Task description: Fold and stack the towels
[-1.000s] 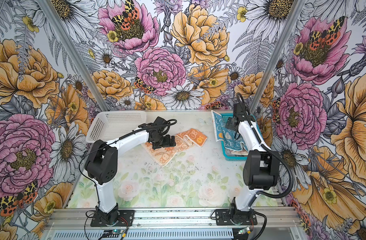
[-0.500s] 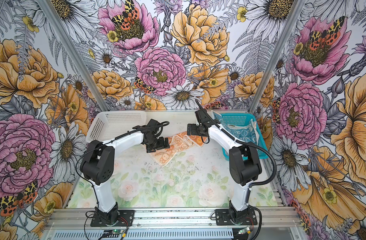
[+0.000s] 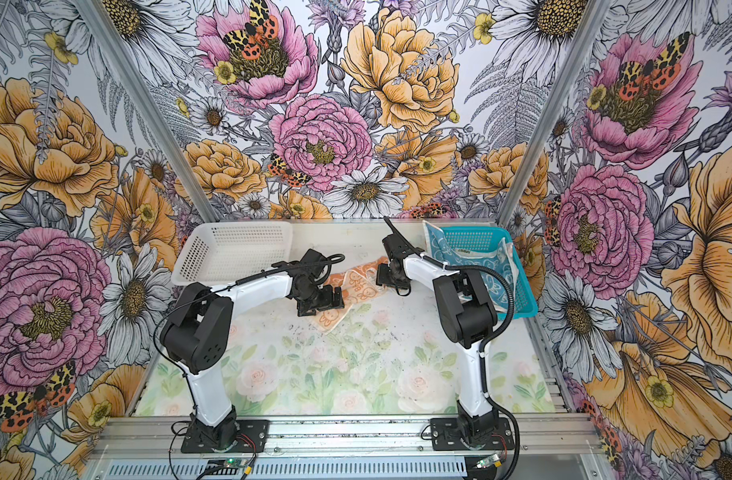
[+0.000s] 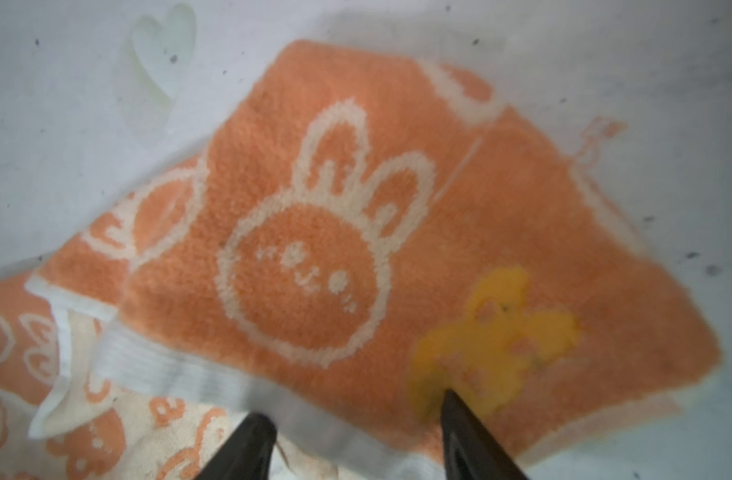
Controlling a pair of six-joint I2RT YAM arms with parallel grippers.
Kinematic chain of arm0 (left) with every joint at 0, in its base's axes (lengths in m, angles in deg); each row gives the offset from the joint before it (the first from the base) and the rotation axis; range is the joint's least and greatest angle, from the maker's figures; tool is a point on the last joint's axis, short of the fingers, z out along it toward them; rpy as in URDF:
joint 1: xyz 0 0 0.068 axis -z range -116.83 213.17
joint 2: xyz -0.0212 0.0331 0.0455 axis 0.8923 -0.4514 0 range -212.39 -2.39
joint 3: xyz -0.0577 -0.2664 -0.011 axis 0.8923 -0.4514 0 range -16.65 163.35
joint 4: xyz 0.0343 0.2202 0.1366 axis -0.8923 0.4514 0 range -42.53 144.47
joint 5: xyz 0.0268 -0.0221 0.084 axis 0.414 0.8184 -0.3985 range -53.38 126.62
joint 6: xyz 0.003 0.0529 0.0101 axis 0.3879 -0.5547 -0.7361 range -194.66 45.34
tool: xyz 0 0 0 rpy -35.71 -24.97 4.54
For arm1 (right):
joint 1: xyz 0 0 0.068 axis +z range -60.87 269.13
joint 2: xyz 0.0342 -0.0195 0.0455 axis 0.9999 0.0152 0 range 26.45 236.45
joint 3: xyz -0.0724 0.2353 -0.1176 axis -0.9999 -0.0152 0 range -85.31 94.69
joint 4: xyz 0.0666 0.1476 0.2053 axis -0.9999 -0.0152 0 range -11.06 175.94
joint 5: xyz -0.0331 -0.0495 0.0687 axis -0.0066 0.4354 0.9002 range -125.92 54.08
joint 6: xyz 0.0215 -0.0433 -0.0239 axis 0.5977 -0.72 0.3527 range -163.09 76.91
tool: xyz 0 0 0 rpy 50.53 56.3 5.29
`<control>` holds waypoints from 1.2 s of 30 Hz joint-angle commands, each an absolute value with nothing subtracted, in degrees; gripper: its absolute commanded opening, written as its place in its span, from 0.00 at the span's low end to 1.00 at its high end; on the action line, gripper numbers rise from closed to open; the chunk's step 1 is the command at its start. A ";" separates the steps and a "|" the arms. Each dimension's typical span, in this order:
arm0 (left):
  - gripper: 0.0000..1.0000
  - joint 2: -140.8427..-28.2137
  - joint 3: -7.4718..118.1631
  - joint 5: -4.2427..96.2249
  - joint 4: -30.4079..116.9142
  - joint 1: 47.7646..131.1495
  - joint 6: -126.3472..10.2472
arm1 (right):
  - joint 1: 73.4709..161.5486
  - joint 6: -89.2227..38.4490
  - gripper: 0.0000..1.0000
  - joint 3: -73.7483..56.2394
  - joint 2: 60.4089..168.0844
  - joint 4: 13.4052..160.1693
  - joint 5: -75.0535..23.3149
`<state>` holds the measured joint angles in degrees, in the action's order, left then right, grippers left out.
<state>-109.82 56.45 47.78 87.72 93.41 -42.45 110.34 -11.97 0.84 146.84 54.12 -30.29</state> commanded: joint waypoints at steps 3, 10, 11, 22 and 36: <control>0.99 -111.46 55.86 49.98 85.10 96.11 -39.77 | 110.55 -10.16 0.07 5.15 149.83 55.02 -34.16; 0.99 -112.43 56.56 50.15 83.79 99.83 -37.02 | 107.90 -10.86 0.00 17.43 154.28 52.68 -35.09; 0.99 -112.97 57.11 50.22 83.62 100.22 -36.58 | 107.42 -11.23 0.00 19.99 155.59 51.98 -35.51; 0.99 -111.40 66.13 53.24 81.85 100.36 -34.20 | 104.88 -15.39 0.71 39.61 159.15 42.96 -34.20; 0.99 -92.58 54.07 51.69 85.96 84.85 -41.16 | 114.92 -19.27 0.82 6.56 137.80 44.80 -32.13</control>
<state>-92.91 56.80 52.50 83.53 85.47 -38.38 112.33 -17.87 10.35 139.81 44.59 -33.14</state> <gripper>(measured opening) 0.987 0.828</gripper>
